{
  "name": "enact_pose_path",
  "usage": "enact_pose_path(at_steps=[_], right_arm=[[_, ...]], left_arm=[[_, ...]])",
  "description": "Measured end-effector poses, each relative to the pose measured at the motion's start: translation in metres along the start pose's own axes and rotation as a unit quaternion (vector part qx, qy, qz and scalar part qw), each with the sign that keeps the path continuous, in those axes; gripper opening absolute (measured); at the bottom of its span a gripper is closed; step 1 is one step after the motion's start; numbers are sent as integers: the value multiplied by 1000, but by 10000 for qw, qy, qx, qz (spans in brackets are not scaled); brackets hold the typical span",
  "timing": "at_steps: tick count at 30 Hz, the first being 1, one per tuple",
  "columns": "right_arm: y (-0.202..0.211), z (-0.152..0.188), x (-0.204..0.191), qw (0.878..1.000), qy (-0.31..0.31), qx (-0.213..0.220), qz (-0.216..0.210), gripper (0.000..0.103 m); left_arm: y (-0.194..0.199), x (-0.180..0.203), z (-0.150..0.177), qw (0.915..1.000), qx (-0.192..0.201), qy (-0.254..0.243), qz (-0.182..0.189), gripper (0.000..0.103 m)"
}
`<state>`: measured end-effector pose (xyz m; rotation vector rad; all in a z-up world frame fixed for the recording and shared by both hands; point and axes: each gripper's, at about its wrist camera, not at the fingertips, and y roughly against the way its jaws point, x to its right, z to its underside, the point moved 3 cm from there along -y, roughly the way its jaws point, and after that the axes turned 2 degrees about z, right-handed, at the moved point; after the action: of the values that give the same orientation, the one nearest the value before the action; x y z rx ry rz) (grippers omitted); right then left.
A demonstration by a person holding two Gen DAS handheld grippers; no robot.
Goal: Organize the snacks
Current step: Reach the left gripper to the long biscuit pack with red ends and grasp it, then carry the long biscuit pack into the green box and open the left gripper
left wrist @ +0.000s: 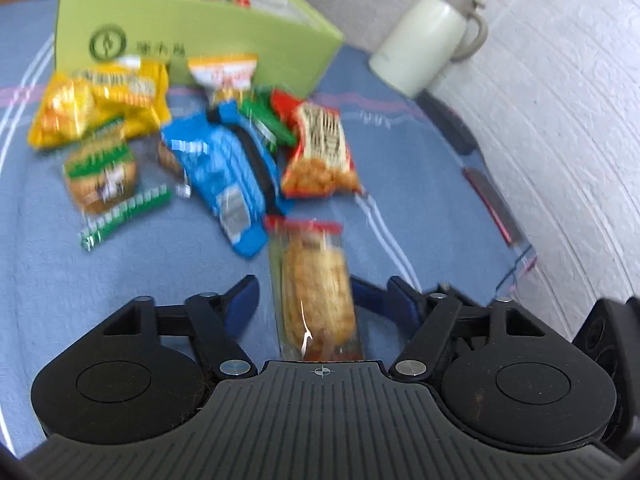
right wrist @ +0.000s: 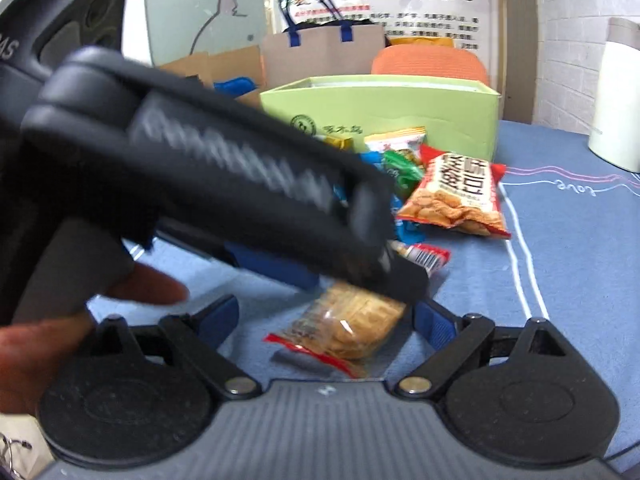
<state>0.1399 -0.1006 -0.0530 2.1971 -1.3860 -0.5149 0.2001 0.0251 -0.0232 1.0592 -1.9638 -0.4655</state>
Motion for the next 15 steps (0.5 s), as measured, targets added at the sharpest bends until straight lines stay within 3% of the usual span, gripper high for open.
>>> enact_pose_path(at_steps=[3, 9, 10, 11, 13, 15], right_arm=[[-2, 1, 5, 9998, -79, -14, 158, 93], [-7, 5, -11, 9987, 337, 125, 366, 93], [-6, 4, -12, 9990, 318, 133, 294, 91], [-4, 4, -13, 9987, 386, 129, 309, 88], [6, 1, -13, 9975, 512, 196, 451, 69], [19, -6, -10, 9972, 557, 264, 413, 69]], left_arm=[[-9, 2, -9, 10000, -24, -35, -89, 64], [-19, 4, -1, 9993, -192, -282, -172, 46], [-19, 3, 0, 9990, -226, -345, -174, 30], [-19, 3, 2, 9987, -278, -390, -154, 20], [-15, 4, 4, 9985, -234, -458, -198, 18], [-6, 9, 5, 9990, -112, -423, -103, 17]])
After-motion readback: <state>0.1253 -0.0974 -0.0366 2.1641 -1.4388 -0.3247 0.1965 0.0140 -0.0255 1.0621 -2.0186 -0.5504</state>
